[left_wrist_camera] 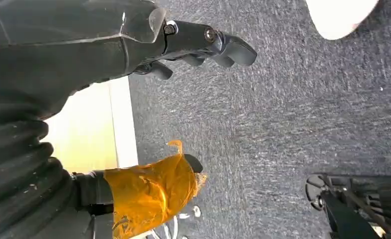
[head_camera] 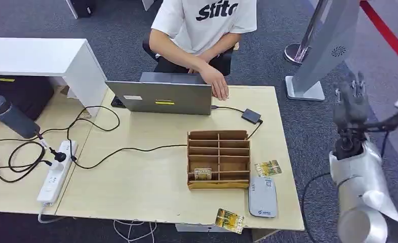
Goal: Pass the card to the sensor for recognition and then transmit it.
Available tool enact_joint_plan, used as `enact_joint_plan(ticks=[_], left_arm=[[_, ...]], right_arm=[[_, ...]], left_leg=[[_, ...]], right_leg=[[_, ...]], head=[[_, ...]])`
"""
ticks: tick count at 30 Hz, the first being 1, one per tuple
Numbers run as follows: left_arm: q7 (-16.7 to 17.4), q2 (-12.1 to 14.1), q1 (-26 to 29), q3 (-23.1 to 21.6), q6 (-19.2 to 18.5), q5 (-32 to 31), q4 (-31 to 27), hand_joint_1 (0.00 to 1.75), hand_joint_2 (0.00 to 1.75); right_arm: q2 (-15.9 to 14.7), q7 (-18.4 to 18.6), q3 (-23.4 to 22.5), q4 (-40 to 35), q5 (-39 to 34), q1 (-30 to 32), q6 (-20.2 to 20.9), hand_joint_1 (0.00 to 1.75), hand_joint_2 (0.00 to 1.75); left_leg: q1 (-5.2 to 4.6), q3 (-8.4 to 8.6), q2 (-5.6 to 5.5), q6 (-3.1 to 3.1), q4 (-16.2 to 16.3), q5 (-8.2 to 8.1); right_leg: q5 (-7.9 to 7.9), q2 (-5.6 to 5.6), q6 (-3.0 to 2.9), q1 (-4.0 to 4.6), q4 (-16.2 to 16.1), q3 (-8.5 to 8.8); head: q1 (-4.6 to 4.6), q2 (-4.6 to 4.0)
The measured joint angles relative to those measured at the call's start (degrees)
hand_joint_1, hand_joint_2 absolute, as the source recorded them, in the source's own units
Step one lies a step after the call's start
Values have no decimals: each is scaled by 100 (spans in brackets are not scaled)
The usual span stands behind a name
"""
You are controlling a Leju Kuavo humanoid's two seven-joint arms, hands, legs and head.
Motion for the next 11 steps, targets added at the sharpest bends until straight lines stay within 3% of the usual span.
enact_joint_plan(ticks=[4, 11], left_arm=[[-31, 2, 47, 0, 31, 48, 0, 0, 175], [-61, 9, 89, 0, 66, 66, 0, 0, 175]], right_arm=[[-341, 122, -1011, 358, -469, 929, 248, 0, 175], [-526, 231, -1939, 841, -901, 2202, -25, 0, 175]], left_leg=[[-1, -2, 1, 16, -2, -14], [0, 4, 3, 10, -5, -31]], right_leg=[[-11, -4, 2, 1, 0, 2], [-30, 0, 0, 2, 1, 0]], head=[[2, 0], [0, 0]])
